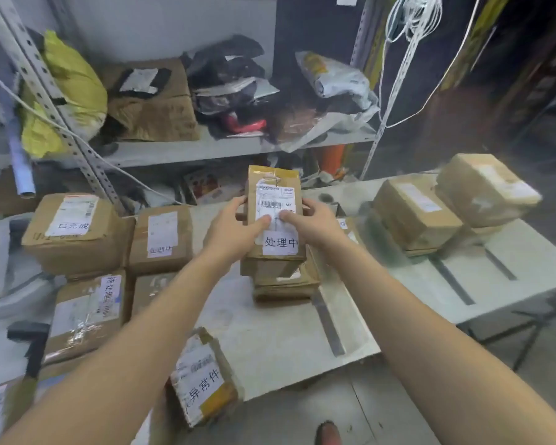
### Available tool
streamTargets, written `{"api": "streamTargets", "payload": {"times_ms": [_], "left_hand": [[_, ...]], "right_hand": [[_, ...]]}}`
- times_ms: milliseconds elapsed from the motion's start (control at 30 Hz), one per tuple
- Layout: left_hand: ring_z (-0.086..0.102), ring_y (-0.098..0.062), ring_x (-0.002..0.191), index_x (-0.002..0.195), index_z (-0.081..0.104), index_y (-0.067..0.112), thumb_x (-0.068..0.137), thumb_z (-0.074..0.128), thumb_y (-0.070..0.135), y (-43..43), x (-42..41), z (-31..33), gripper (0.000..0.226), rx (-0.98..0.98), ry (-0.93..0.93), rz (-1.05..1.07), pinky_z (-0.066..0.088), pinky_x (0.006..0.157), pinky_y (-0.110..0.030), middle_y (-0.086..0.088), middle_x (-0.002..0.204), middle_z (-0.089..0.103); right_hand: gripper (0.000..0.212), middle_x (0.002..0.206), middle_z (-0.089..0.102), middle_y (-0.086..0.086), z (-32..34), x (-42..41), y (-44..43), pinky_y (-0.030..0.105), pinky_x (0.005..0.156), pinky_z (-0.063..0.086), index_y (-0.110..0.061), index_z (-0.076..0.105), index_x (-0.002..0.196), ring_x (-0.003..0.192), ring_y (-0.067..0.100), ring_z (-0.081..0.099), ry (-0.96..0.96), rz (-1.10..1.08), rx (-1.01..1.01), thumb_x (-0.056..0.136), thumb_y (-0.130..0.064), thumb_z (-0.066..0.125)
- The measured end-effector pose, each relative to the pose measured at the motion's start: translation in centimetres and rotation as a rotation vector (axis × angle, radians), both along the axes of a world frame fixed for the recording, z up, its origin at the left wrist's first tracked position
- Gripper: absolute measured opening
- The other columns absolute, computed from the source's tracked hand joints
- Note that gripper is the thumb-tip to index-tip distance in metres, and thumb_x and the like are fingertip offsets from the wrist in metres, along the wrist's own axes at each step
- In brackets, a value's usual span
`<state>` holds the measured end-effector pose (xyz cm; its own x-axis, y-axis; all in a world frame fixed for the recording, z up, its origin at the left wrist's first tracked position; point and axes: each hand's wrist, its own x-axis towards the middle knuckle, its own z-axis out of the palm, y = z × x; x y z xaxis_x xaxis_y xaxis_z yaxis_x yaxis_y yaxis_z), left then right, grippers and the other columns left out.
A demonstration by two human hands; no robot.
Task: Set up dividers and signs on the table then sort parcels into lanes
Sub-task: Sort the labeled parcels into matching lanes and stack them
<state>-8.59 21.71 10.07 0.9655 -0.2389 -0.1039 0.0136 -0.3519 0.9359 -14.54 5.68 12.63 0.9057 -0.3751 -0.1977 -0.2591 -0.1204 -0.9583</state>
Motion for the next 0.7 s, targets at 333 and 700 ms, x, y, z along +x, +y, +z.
{"api": "streamTargets", "payload": {"times_ms": [333,700], "left_hand": [[0.068,-0.016,0.1,0.144,0.041,0.033,0.088,0.072,0.026,-19.2,-1.6,-1.2,0.065,-0.082,0.128,-0.032,0.062,0.074,-0.036,0.006,0.127,0.062],[0.059,0.003,0.099,0.137,0.05,0.038,0.092,0.067,0.018,-26.1,-1.1,-7.7,0.053,0.049,0.196,-0.035,0.051,0.068,-0.016,0.031,0.097,0.058]], "right_hand": [[0.032,0.107,0.074,-0.001,-1.9,-0.4,-19.8,0.031,0.074,0.059,-0.022,0.068,0.119,0.089,0.013,0.073,0.031,0.056,-0.034,0.089,-0.012,0.067],[0.04,0.116,0.072,0.001,-9.1,1.4,-26.9,0.042,0.09,0.057,-0.019,0.064,0.126,0.1,0.019,0.07,0.189,0.165,-0.128,0.087,-0.02,0.072]]}}
